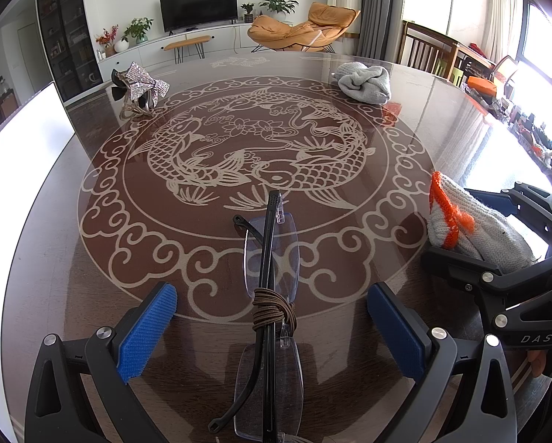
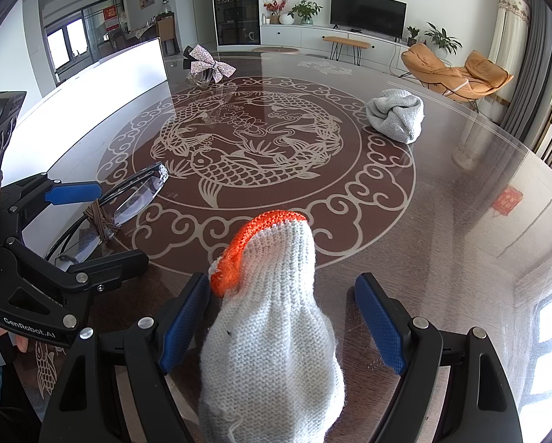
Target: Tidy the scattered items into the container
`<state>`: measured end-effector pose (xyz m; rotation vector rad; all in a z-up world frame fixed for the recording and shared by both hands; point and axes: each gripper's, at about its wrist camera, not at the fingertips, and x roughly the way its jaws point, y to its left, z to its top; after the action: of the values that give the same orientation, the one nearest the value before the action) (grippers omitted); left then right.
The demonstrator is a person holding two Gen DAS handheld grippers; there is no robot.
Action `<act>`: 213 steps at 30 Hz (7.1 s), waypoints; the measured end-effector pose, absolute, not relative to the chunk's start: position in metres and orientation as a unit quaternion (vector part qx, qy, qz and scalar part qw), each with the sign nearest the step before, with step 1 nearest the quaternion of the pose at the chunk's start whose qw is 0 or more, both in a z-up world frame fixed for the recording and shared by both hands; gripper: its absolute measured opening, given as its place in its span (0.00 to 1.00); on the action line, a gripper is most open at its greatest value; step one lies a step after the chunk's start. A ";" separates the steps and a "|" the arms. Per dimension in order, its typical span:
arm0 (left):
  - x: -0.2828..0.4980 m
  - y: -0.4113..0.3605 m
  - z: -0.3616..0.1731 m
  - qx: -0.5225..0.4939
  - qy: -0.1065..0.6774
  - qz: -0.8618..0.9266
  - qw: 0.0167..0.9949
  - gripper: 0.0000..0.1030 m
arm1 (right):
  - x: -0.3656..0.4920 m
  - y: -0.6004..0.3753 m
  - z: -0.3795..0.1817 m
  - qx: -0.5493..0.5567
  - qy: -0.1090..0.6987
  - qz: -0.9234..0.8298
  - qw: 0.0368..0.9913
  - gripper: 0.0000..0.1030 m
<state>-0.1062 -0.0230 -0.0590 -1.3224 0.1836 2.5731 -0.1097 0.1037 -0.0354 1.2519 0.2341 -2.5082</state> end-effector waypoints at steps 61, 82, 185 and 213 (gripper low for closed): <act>-0.018 -0.210 0.081 -0.405 -0.115 0.900 0.112 0.07 | -0.053 -0.018 0.054 0.413 0.030 -0.841 0.349 0.29; -0.047 -0.129 -0.042 -0.537 0.045 0.828 0.155 0.21 | -0.021 0.027 0.093 0.363 -0.008 -0.877 0.314 0.29; -0.117 0.006 -0.058 -0.455 0.036 0.887 0.065 1.00 | -0.107 0.150 -0.031 0.441 0.020 -0.897 0.032 0.69; -0.117 0.005 -0.058 -0.455 0.036 0.887 0.065 1.00 | -0.107 0.150 -0.031 0.441 0.019 -0.897 0.032 0.70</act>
<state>-0.1168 0.0054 -0.0584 -1.3742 0.1079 2.6770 -0.1072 0.1499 -0.0310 1.3579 0.0598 -2.7607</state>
